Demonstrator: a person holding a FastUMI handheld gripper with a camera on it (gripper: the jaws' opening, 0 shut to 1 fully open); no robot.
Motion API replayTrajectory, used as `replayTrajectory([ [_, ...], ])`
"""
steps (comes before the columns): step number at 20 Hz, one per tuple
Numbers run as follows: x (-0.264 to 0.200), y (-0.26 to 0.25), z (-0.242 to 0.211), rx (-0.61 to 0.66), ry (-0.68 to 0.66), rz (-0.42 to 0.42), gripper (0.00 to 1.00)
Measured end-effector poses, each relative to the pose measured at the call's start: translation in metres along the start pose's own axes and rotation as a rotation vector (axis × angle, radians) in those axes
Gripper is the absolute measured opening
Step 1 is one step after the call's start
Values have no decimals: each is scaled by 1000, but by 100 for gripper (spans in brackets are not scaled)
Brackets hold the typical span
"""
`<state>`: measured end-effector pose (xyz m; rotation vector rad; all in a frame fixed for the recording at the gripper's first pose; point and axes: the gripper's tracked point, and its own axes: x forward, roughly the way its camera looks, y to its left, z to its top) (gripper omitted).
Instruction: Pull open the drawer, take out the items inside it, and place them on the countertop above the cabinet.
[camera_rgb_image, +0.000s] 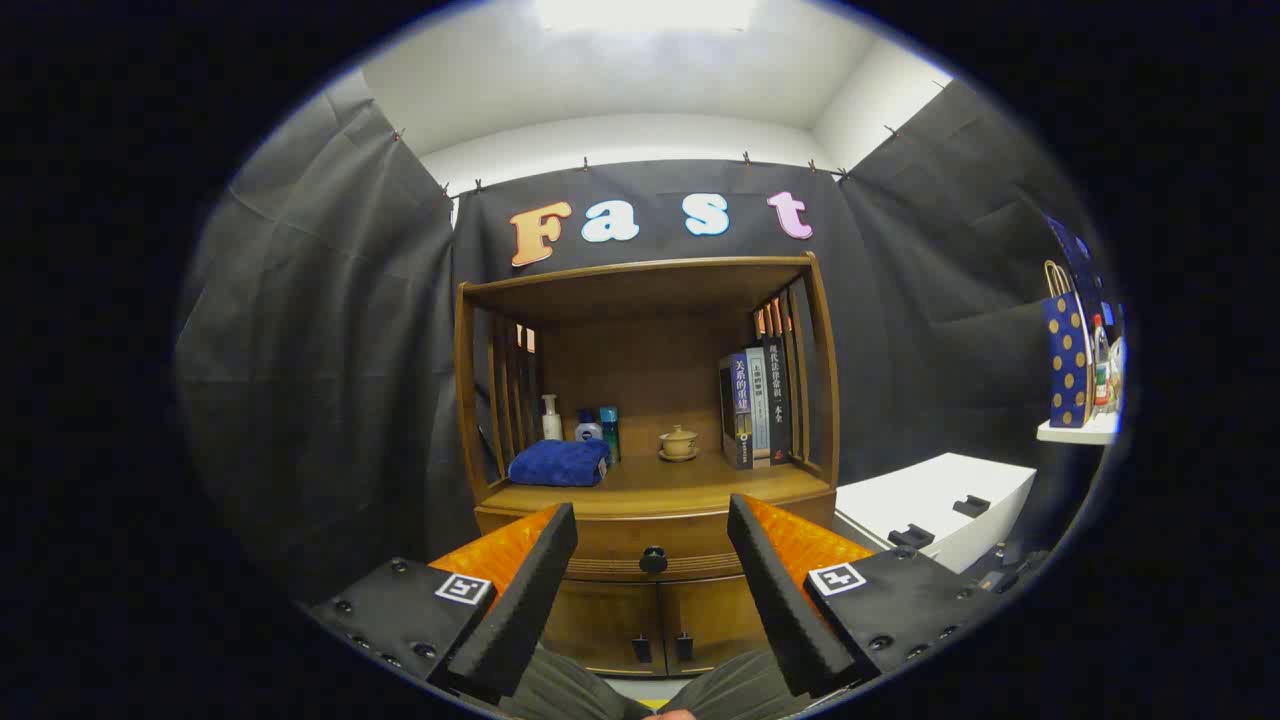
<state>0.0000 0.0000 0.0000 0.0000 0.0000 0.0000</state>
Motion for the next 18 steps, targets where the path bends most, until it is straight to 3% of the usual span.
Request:
replayTrajectory([
  [7,-3,26,-21,-3,39,49,98],
  [18,-8,24,-24,18,52,40,98],
])
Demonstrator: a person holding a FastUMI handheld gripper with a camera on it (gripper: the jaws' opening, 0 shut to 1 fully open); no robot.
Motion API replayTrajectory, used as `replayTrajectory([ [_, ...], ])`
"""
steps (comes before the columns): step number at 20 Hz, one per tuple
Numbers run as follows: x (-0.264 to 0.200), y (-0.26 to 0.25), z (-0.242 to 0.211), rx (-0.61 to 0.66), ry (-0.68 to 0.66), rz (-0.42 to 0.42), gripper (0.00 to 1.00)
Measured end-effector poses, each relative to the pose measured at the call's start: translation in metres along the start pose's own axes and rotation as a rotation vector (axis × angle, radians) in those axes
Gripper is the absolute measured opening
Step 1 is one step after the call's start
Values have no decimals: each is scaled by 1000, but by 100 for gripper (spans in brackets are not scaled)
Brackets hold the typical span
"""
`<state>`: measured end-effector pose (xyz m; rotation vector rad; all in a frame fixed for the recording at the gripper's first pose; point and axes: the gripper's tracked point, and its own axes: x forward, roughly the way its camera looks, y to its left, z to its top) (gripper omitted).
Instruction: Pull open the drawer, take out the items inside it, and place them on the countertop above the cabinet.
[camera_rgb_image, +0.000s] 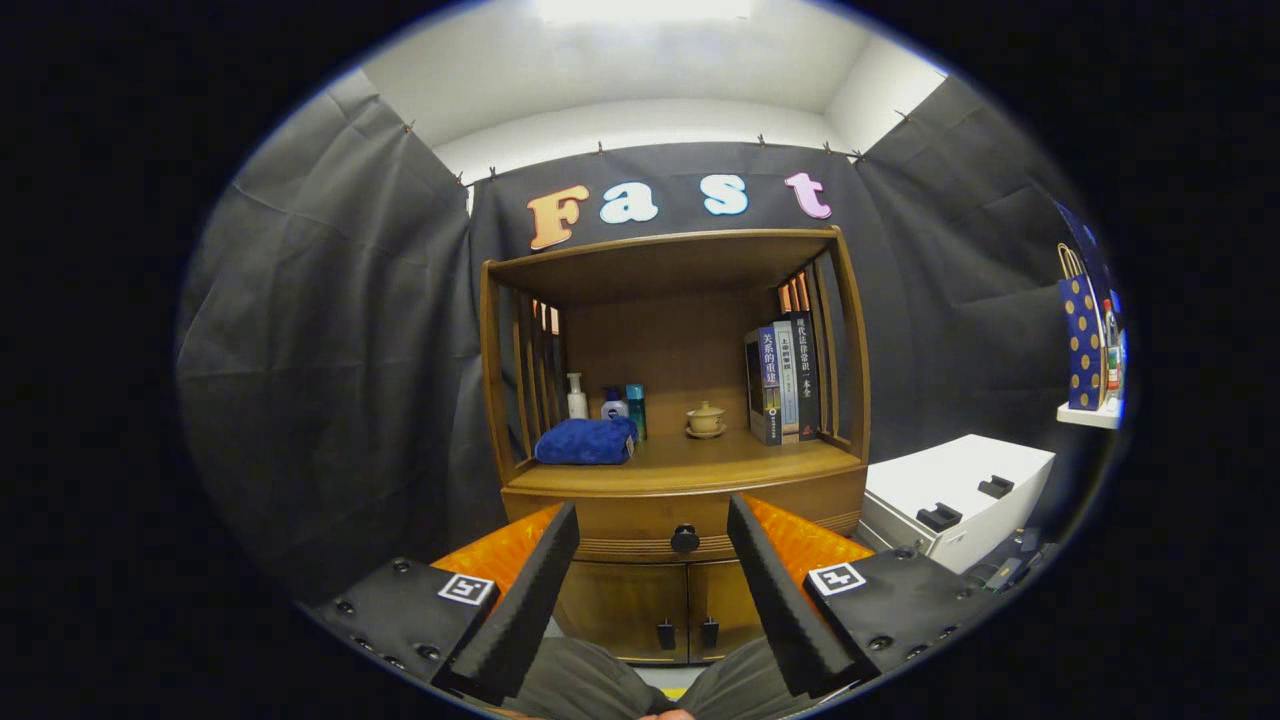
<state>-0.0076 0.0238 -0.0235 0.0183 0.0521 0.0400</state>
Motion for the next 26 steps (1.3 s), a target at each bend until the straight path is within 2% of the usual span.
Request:
replayTrajectory([
  [10,11,0,3,14,-16,3,98],
  [15,87,-6,10,-10,-73,-24,98],
  [18,129,-4,-17,-21,-52,-15,98],
  [23,181,-23,-76,-130,-10,-45,98],
  [26,205,-37,-119,-123,33,-56,98],
])
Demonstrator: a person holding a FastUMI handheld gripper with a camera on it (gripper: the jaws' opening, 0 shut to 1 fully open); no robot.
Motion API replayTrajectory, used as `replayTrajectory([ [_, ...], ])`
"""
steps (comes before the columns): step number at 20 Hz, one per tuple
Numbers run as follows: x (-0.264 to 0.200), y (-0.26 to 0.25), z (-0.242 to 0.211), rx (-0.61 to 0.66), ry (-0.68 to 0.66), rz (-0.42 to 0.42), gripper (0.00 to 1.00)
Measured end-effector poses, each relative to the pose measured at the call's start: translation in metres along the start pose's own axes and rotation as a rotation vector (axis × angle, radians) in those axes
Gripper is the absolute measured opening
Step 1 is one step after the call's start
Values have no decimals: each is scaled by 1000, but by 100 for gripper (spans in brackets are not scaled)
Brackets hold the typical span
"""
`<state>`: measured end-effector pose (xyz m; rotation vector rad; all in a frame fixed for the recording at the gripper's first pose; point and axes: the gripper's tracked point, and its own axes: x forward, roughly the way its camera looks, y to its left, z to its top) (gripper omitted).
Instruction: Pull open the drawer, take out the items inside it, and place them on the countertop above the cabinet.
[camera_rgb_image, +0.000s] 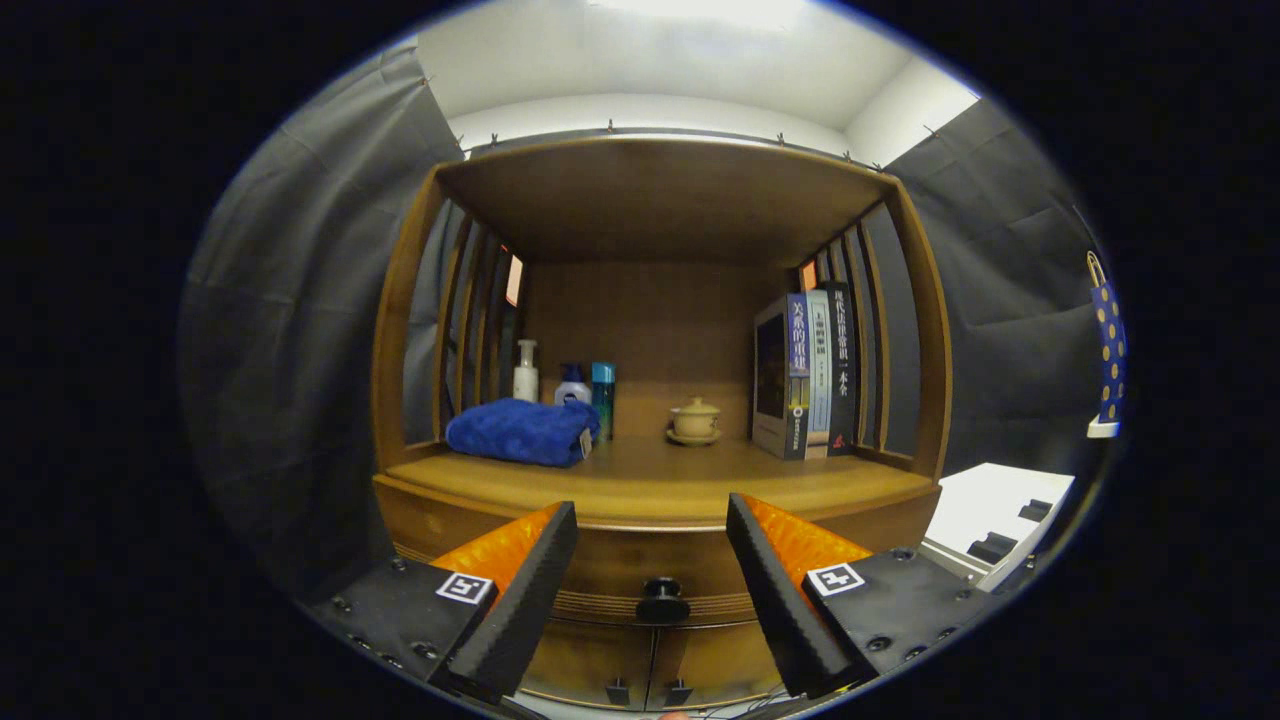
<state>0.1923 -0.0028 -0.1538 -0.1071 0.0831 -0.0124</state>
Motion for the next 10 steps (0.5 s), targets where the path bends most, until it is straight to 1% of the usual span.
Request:
replayTrajectory([
  [3,20,-1,-34,25,38,16,97],
  [6,31,-6,-62,19,81,8,96],
  [10,44,-15,-81,41,119,-7,96],
])
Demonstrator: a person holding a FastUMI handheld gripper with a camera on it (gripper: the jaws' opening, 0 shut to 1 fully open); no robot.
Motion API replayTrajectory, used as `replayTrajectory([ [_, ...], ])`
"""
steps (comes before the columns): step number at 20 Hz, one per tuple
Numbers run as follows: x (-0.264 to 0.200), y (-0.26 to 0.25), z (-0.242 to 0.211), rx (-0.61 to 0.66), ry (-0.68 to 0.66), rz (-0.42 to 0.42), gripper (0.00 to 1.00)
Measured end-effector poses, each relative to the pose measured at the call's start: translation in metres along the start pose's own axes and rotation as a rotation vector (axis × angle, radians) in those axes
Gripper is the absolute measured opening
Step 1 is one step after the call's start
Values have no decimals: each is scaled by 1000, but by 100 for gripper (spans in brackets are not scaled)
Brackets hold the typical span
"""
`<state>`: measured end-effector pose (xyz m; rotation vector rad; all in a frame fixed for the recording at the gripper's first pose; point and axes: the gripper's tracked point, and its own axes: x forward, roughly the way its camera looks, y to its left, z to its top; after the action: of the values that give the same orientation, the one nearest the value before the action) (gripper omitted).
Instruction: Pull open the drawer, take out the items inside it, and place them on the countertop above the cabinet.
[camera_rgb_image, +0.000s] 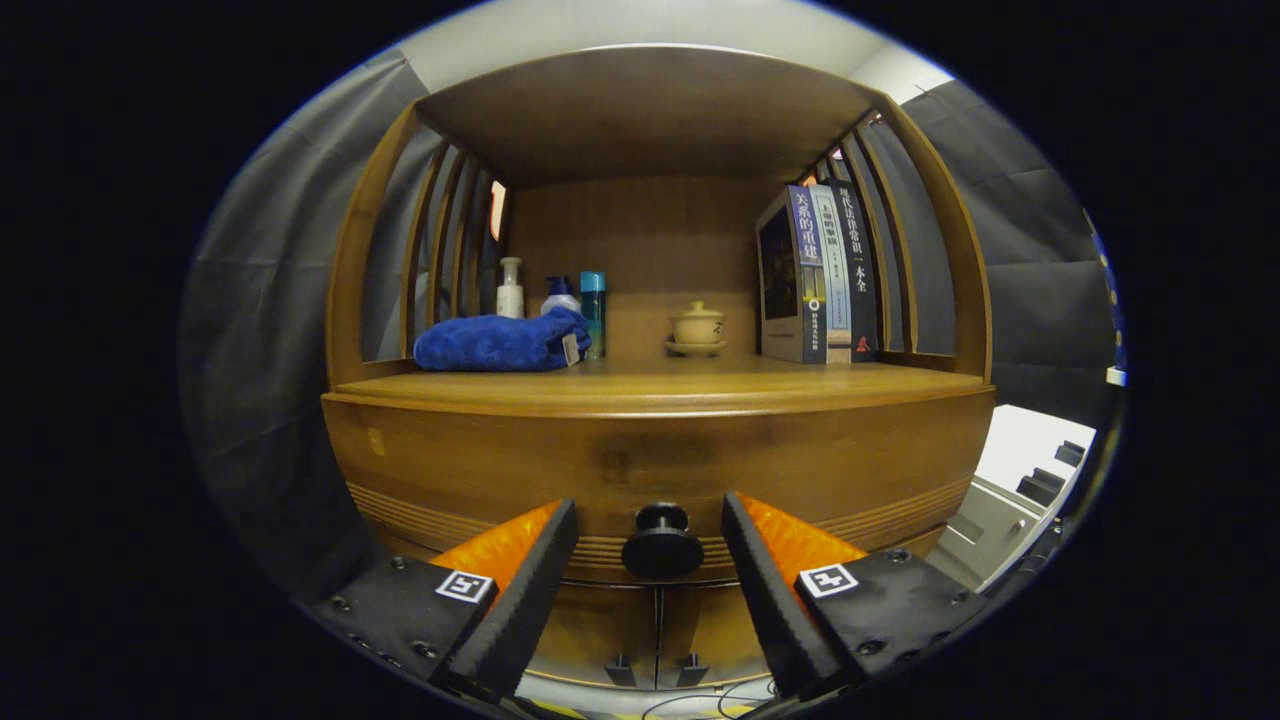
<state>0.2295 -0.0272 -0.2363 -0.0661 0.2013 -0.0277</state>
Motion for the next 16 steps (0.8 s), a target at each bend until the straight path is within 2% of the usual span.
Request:
replayTrajectory([
  [5,12,-2,-14,30,55,13,71],
  [7,18,-3,-16,61,63,5,56],
  [8,18,-6,-18,79,65,5,56],
  [12,18,-4,-17,114,79,14,46],
  [13,17,-4,-17,116,86,14,40],
  [16,11,-4,-18,114,101,16,40],
])
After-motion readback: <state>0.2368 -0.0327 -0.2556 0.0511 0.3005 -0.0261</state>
